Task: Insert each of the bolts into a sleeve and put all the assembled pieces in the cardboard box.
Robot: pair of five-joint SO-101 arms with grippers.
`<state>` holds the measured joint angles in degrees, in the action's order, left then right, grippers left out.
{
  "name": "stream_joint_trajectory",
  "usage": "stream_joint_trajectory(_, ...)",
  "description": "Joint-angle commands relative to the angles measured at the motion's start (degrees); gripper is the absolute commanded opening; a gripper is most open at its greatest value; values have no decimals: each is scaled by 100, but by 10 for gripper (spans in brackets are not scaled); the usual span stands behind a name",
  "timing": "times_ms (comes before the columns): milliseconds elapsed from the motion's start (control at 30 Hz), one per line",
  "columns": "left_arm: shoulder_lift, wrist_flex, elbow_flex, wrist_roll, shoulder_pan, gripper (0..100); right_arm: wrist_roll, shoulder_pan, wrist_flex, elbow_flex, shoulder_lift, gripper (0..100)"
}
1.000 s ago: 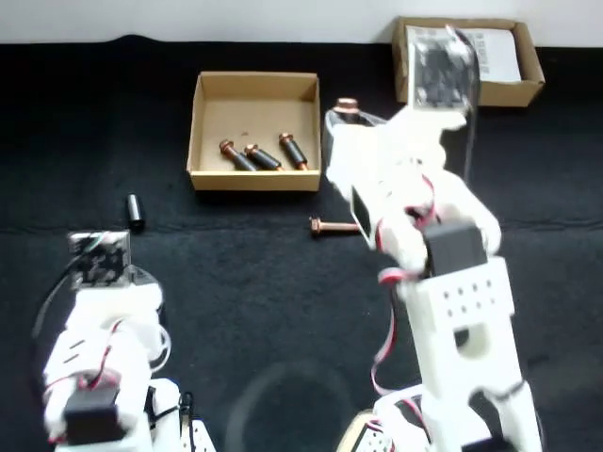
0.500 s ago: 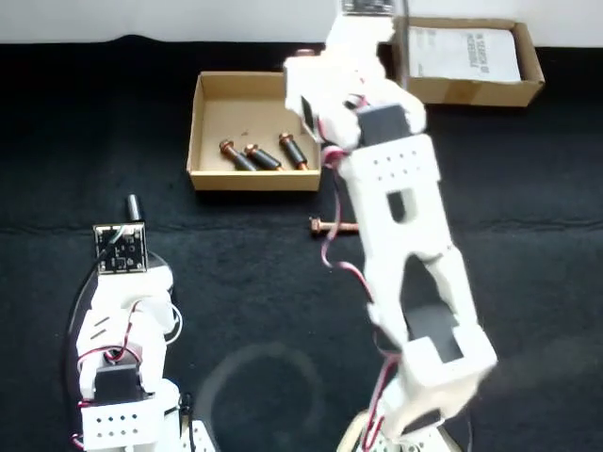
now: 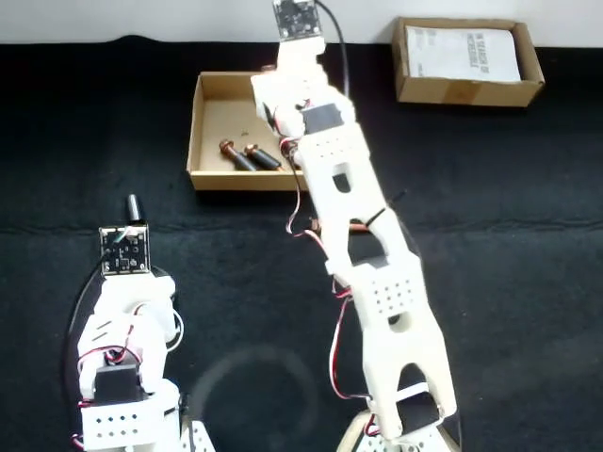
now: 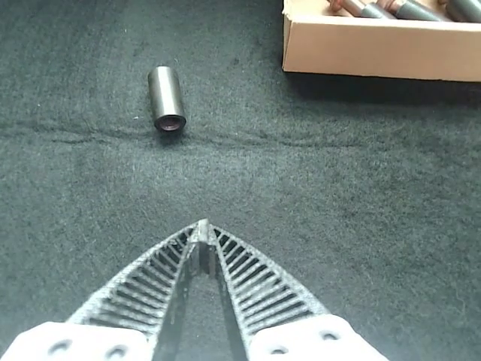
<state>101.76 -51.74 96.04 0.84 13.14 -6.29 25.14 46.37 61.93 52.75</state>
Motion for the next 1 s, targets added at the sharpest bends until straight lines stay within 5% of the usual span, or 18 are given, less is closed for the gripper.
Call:
stream_joint_trajectory(0,215,35,110,-35,22,9,70,48,-251,752,365,8)
stream_joint_trajectory(333,215,53,110,-35,22,9,114,233,-259,866,1578,8)
stream_joint_trajectory(567,207,62,110,-35,31,10,1081,585,110,875,1938,17)
stream_joint_trajectory(800,207,70,110,-35,40,10,1152,699,1042,875,1420,182)
stream_joint_trajectory(967,207,70,110,-35,171,10,1152,673,1763,875,655,207)
